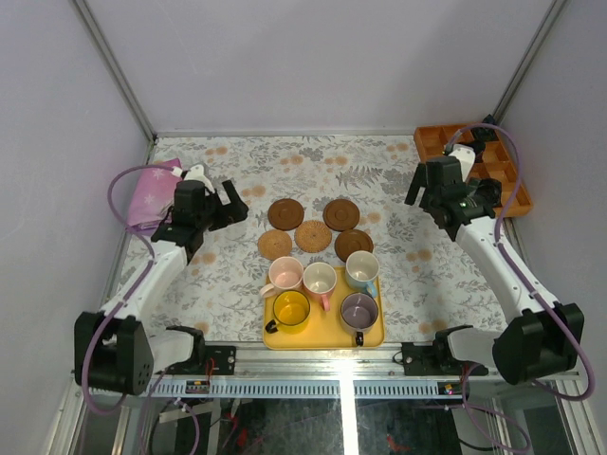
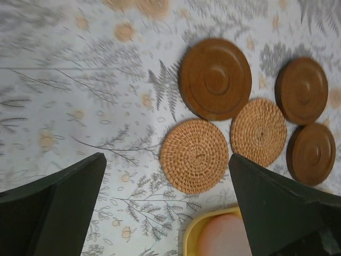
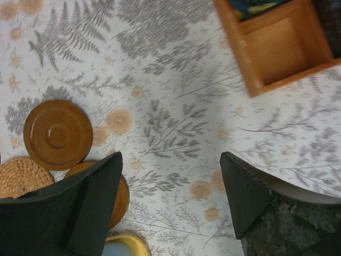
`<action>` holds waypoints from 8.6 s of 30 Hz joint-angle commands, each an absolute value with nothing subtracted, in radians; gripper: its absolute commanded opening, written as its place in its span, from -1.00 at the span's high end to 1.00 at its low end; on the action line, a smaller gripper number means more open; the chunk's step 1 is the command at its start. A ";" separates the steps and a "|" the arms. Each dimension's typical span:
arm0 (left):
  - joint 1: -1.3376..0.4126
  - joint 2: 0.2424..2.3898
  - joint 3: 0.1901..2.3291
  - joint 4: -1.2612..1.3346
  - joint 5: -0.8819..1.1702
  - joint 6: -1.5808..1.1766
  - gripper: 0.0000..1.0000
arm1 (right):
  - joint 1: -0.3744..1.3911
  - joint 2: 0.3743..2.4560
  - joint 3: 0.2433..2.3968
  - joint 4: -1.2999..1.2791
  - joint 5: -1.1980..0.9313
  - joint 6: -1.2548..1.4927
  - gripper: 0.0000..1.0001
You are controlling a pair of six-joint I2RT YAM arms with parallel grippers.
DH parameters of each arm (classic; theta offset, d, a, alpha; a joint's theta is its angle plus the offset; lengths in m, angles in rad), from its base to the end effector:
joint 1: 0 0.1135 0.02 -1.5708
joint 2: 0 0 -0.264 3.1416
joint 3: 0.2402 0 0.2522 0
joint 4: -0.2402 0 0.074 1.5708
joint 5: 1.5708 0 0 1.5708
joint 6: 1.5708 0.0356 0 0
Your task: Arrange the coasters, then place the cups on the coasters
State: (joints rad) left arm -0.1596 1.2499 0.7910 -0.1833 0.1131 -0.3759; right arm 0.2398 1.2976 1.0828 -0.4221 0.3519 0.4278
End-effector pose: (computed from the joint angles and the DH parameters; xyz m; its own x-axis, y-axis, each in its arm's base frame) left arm 0.2664 -0.0470 0.2438 -0.6408 -0.2663 -0.7201 0.0128 0.9341 -0.3569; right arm 0.2819 0.0563 0.3102 -0.5064 0.2771 -0.8165 0.2817 0.9482 0.1470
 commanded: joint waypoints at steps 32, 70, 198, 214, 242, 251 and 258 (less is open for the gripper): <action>-0.299 1.481 0.876 -0.148 0.282 -0.334 -0.99 | 0.597 1.975 1.473 -0.300 -0.288 0.416 0.58; -0.299 1.671 0.916 -0.161 0.487 -0.364 -1.00 | 0.466 2.334 1.829 -0.602 -0.048 0.461 0.50; -0.086 1.782 1.145 -0.215 0.293 -0.452 -1.00 | 0.499 2.510 2.128 -0.630 -0.185 0.340 0.81; -0.084 1.795 1.153 -0.218 0.282 -0.446 -1.00 | 0.489 2.471 2.100 -0.566 -0.199 0.343 0.78; -0.084 1.866 1.186 -0.232 0.246 -0.420 -1.00 | 0.341 1.871 1.442 -0.314 0.102 0.399 0.65; -0.080 1.953 1.246 -0.222 0.247 -0.418 -1.00 | 0.302 1.858 1.388 -0.355 0.189 0.413 0.71; -0.073 2.007 1.307 -0.233 0.253 -0.415 -1.00 | 0.270 1.872 1.382 -0.370 0.211 0.436 0.72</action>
